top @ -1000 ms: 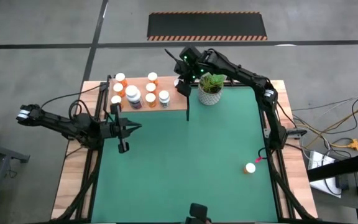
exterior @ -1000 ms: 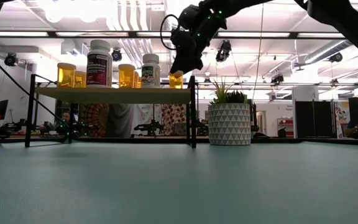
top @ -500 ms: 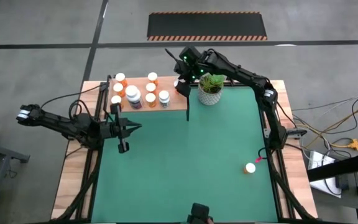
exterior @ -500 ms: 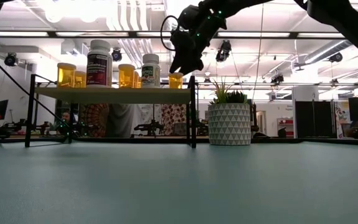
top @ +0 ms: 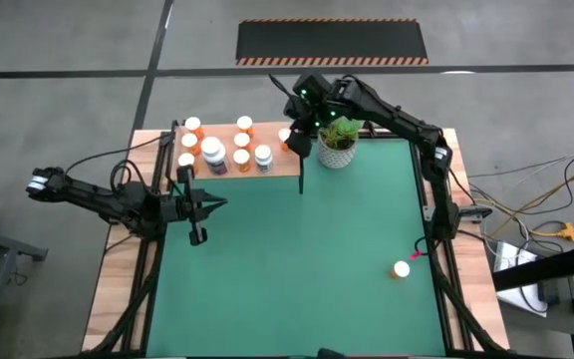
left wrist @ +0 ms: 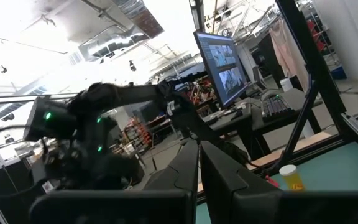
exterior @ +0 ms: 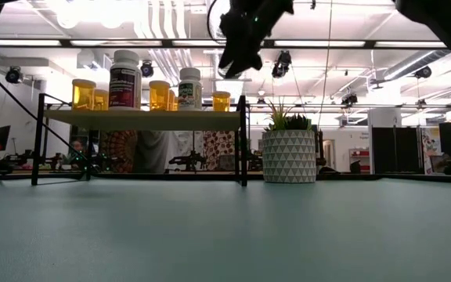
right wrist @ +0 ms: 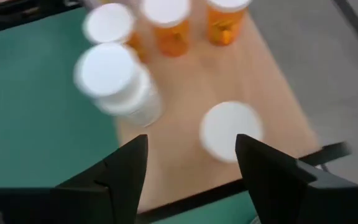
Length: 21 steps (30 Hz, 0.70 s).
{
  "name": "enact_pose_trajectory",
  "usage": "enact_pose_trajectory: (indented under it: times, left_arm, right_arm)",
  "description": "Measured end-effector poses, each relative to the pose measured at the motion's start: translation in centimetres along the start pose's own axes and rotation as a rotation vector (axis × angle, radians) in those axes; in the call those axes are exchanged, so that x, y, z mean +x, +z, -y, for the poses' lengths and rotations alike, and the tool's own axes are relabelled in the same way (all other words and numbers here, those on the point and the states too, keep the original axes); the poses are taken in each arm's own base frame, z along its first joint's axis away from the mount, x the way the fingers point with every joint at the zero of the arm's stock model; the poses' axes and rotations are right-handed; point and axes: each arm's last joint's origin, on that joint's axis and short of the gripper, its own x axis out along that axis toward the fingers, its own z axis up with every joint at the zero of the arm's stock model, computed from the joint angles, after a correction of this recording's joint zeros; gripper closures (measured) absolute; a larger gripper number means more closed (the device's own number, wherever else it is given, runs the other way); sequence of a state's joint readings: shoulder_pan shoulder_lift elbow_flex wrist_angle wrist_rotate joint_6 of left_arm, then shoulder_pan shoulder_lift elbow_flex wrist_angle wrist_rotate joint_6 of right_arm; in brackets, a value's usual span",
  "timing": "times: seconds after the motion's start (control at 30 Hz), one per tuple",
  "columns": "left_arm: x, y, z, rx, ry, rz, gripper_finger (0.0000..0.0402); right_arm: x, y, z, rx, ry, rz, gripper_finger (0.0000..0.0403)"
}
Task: Pick and place medicine bottles onto shelf by color
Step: Put the orange pill bottle on the shelf aligned with the other orange pill bottle
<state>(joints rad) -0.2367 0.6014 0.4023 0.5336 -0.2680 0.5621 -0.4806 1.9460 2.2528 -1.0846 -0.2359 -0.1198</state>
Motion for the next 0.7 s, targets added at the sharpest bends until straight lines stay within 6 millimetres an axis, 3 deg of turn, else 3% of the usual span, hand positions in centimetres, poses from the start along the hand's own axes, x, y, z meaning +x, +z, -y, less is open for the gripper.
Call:
enact_pose_trajectory:
  times: [0.37,0.7]
  left_arm:
    - [0.1,-0.1,0.1,-0.002,-0.003,-0.003,0.0402]
    - [0.1,-0.1,0.1,-0.006,-0.005,-0.005,0.0402]
  right_arm:
    - [-1.9,-0.7,-7.0,-0.03,0.102,-0.092,0.0172]
    - [-1.7,-2.4,-12.1,0.048,0.157,-0.266,0.0173]
